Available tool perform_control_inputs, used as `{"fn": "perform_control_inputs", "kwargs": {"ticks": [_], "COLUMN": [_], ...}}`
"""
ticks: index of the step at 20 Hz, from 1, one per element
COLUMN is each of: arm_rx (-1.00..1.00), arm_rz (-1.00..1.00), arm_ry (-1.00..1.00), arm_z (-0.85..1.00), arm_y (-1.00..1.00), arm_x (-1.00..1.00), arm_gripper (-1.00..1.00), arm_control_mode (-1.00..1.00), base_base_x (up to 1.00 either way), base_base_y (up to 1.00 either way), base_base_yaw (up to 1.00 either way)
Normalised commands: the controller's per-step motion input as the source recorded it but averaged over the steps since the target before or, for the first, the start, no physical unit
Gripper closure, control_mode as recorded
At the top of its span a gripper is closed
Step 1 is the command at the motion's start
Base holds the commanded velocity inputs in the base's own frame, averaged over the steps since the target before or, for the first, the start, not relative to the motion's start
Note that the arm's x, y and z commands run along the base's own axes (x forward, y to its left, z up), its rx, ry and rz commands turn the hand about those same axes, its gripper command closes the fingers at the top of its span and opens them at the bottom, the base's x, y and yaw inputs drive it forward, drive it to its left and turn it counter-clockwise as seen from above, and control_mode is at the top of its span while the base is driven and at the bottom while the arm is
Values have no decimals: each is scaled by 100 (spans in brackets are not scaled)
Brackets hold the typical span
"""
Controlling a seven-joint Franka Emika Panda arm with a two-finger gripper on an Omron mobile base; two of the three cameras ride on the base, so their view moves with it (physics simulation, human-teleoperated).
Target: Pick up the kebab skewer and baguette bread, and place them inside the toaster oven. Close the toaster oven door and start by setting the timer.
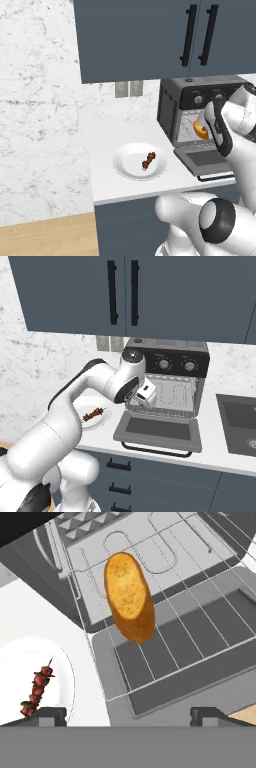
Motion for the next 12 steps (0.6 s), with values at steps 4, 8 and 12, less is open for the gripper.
{"fn": "perform_control_inputs", "kwargs": {"ticks": [4,8,12], "arm_rx": [0,1,0], "arm_rz": [-11,-7,-10], "arm_ry": [3,7,3], "arm_z": [28,18,-14], "arm_y": [99,83,77], "arm_x": [-62,-28,-17], "arm_gripper": [-100,-100,-100], "arm_control_mode": [-100,-100,-100], "base_base_x": [0,0,0], "base_base_y": [0,0,0], "base_base_yaw": [0,0,0]}}
